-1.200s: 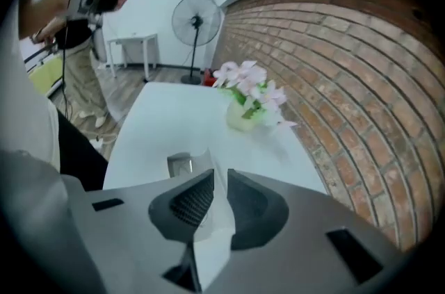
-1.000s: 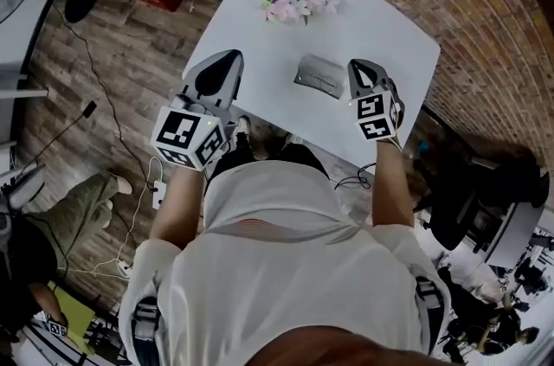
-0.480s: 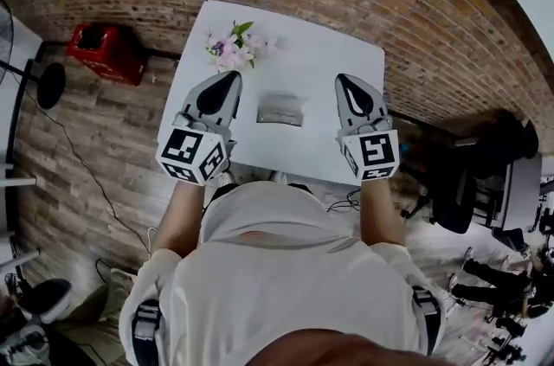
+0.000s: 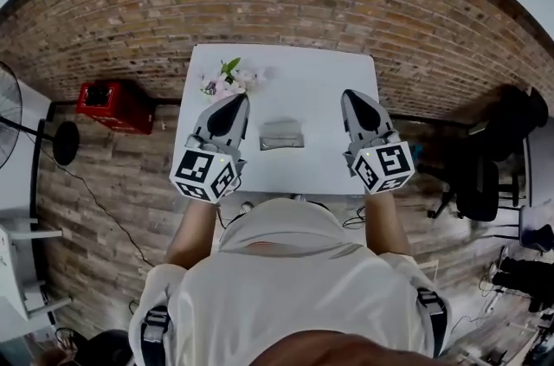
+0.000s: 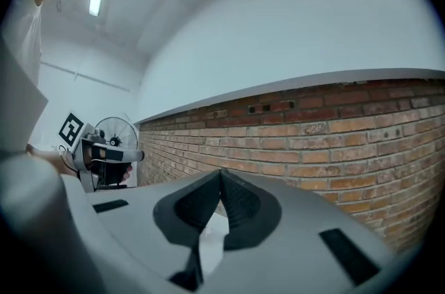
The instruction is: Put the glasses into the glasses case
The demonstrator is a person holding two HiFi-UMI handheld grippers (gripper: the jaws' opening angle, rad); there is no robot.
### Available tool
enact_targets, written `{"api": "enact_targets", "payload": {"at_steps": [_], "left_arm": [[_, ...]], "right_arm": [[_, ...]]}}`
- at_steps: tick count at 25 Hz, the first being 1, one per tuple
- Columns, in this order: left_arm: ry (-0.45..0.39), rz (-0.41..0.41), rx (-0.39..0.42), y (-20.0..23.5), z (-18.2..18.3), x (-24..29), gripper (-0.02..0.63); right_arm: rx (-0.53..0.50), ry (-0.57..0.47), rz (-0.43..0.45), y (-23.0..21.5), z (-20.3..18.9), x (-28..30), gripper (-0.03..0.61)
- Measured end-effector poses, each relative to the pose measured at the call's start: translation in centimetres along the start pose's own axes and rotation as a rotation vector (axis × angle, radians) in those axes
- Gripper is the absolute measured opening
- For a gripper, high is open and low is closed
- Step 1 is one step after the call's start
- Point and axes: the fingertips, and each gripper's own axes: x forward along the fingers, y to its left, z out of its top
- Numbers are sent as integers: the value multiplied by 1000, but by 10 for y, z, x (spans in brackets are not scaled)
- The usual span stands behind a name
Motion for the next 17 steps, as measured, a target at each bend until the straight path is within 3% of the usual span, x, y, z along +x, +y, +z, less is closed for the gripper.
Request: {"api": "enact_targets", "payload": {"at_steps": [17], "left_arm": [[28, 38, -13, 13, -8, -2, 18]], "right_arm": [[13, 29, 91, 18, -18, 28, 52]]}}
